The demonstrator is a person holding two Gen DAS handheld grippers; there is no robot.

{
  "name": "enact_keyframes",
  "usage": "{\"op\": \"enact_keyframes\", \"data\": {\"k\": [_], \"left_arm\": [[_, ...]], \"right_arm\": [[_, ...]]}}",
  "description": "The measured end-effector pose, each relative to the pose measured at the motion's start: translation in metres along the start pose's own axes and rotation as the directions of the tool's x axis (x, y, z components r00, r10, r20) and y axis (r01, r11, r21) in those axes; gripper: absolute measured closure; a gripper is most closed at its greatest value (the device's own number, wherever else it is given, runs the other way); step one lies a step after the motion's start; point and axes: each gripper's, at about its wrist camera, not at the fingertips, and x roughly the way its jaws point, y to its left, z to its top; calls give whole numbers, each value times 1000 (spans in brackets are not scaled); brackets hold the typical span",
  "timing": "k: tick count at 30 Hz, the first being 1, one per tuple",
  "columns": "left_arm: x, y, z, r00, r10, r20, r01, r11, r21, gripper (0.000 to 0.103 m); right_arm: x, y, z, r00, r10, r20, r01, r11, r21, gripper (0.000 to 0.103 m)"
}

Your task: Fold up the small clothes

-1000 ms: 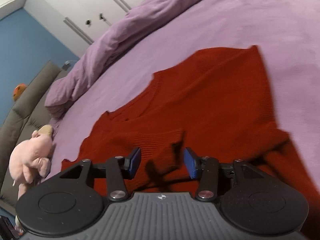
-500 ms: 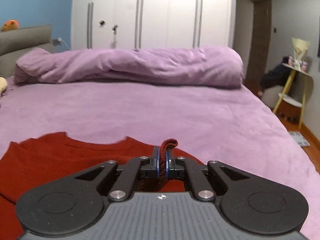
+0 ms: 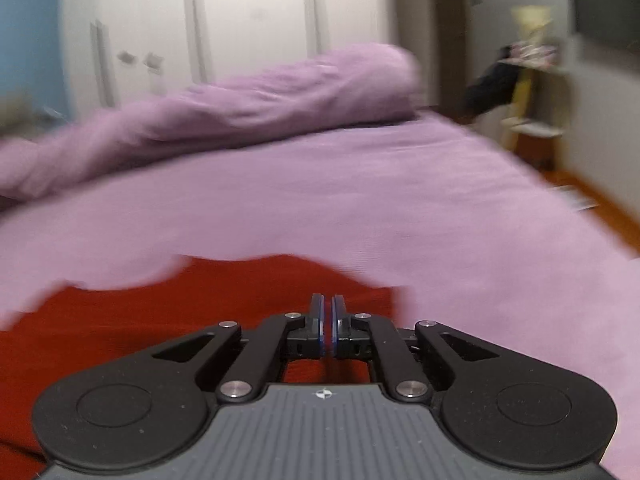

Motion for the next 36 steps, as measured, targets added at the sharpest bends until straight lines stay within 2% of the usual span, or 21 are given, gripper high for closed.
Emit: {"op": "enact_keyframes", "data": {"k": [1,3,5,6,7,9,12,13,15,16,17,18,20,23,24,26,27,28,32,36], "left_arm": [[7,-6,5,1000,-16,-7,16,1000,-3,32],[23,-17,10,999,-35,-4,35,999,-11,32],[41,-30,13,1000,-27,-2,27,1000,-12,32],[49,-36,14,1000,-25,1,25,1000,-11,32],[57,-42,14,1000,-27,-2,27,1000,-2,32],[71,-51,13,1000,-9,-4,9,999,41,32],[83,-55,7,999,39,7,-39,994,101,30],[85,-53,5,999,39,18,-40,994,106,27],[85,-49,1,999,39,33,-42,993,106,26],[84,-49,1,999,43,34,-46,994,102,26],[81,-48,1,999,38,33,-40,995,94,26],[77,-48,1,999,25,33,-28,996,86,26],[70,-50,-2,1000,-2,30,0,997,79,26],[67,-58,-10,999,2,36,-7,992,129,26],[68,-60,-12,999,11,38,-17,989,144,26],[70,-61,-10,999,16,34,-20,989,147,25],[71,-61,-10,999,14,32,-19,989,148,24],[72,-59,-9,999,15,30,-19,988,151,22],[73,-57,-11,999,16,34,-22,983,182,21],[64,-56,-7,999,48,21,-51,981,186,21]], "right_arm": [[-1,14,-4,996,84,-9,-84,996,-7,98],[4,48,-15,970,235,-66,-238,970,-48,98],[14,76,-26,945,304,-122,-316,945,-90,98],[19,87,-31,939,316,-133,-331,936,-115,98],[25,93,-34,941,307,-141,-326,935,-142,98],[37,89,-37,963,232,-136,-254,951,-177,98],[48,45,-30,996,48,-70,-61,977,-205,101],[47,25,-26,998,24,-54,-33,985,-171,103],[41,-14,-17,997,63,-47,-65,997,-43,103],[37,-19,-15,999,-18,-40,17,999,-39,103],[33,-23,-14,995,-86,-46,83,995,-54,97],[24,-31,-14,997,-57,-54,55,998,-33,96],[2,-37,-17,997,54,-49,-52,998,30,95],[-16,-26,-30,988,149,-41,-151,988,-40,95],[-13,-18,-35,986,154,-64,-160,983,-92,96],[-1,-7,-46,988,100,-119,-122,974,-192,98],[7,-3,-45,991,91,-97,-111,968,-225,100],[10,-5,-42,992,76,-98,-97,968,-230,103],[31,-14,-29,994,52,-100,-73,974,-216,103],[22,-4,-37,995,26,-99,-50,966,-255,103]]}}
